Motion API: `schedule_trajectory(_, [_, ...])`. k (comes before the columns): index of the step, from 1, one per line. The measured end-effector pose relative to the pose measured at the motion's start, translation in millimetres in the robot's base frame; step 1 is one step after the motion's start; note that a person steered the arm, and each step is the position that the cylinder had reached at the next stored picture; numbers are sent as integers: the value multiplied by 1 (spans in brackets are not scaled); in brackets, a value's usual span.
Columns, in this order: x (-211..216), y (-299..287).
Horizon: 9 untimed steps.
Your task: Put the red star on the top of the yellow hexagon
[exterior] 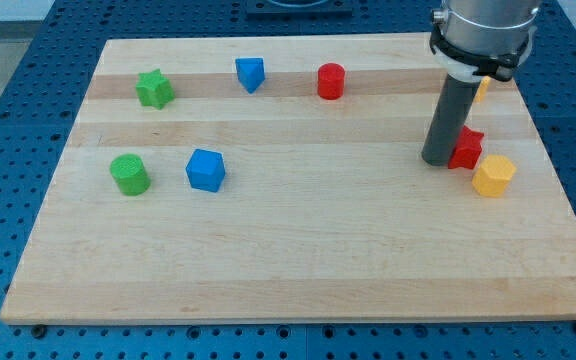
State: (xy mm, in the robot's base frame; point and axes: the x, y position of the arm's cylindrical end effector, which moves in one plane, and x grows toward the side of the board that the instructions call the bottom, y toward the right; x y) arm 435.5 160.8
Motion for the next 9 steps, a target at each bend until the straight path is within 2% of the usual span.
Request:
schedule_trajectory(5, [-5,34])
schedule_trajectory(6, [-5,23])
schedule_trajectory(9, [-12,-123])
